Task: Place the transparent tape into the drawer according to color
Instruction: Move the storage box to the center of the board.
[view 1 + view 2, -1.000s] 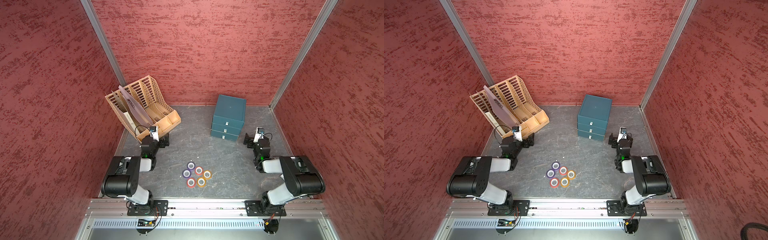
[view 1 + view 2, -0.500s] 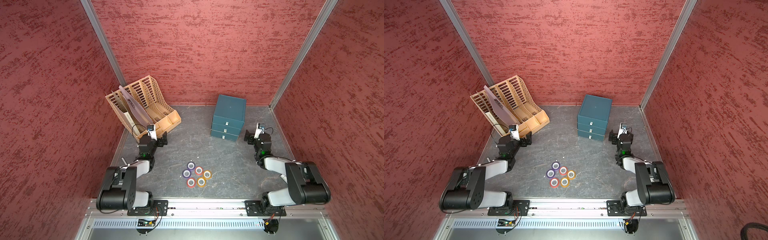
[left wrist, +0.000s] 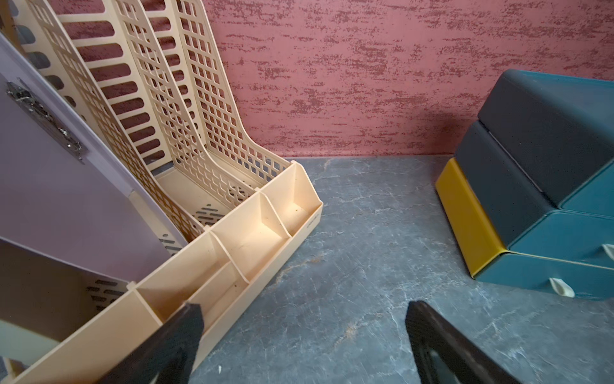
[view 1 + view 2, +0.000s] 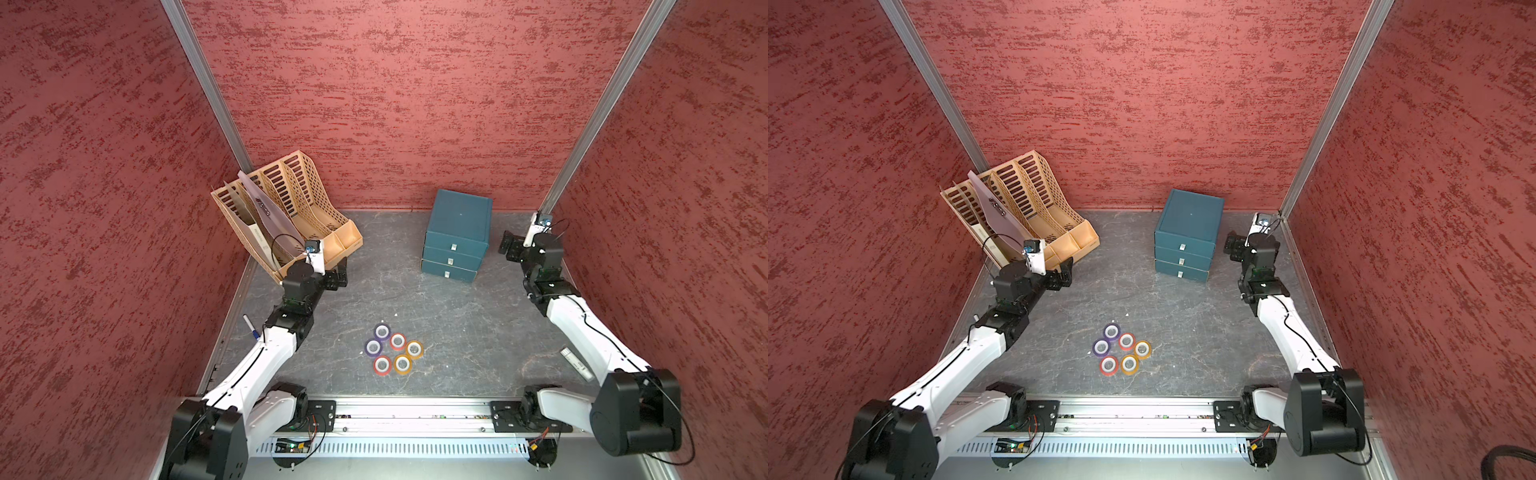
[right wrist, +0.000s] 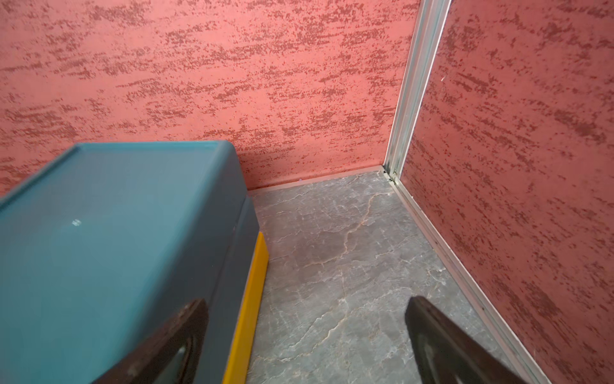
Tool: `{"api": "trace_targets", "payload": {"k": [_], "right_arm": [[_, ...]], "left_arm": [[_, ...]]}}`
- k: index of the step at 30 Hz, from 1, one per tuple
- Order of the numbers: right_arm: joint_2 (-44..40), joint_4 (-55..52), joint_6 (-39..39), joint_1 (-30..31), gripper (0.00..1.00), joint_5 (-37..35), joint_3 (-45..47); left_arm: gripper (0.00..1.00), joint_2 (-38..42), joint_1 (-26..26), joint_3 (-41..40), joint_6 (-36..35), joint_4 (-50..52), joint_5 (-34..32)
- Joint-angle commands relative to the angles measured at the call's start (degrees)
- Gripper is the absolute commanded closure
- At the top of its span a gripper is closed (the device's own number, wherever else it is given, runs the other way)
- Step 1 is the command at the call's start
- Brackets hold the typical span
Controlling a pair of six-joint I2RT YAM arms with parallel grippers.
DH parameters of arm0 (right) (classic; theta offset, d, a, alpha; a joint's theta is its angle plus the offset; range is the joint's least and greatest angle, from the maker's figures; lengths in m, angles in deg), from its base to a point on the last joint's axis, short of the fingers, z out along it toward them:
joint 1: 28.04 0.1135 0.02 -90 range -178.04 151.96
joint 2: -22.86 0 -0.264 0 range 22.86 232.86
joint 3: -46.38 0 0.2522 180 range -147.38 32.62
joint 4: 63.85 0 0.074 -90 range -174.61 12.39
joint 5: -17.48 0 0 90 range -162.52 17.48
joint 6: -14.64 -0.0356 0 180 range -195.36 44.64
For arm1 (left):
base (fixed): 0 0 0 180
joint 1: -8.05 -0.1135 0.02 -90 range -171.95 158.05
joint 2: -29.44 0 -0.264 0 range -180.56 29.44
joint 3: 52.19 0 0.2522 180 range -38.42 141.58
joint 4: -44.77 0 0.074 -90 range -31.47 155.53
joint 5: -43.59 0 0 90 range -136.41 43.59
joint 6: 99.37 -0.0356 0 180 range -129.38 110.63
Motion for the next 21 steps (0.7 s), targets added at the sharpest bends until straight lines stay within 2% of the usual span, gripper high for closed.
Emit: {"api": "trace_targets", "payload": {"k": [1,8,13,21], "right_arm": [[1.5,-11.1,-4.5,0.4,0.02,5.4,-6.3],[8.7,-18.1,-10.4,0.2,0.01,15.0,-18.5],[16.3,-20.1,-13.9,-0.1,0.02,20.6,-25.8],[24.6,-20.8,-15.8,-0.6,0.02,22.1,-31.0]], "left_arm": [[0.0,1.6,0.8,3.6,3.5,9.0,3.5],[0.0,-1.9,0.9,11.1,4.3,15.3,14.7],[0.0,-4.0,1.0,12.7,5.6,15.4,19.9],[0.0,-6.2,1.3,15.2,4.7,17.0,25.1]]}}
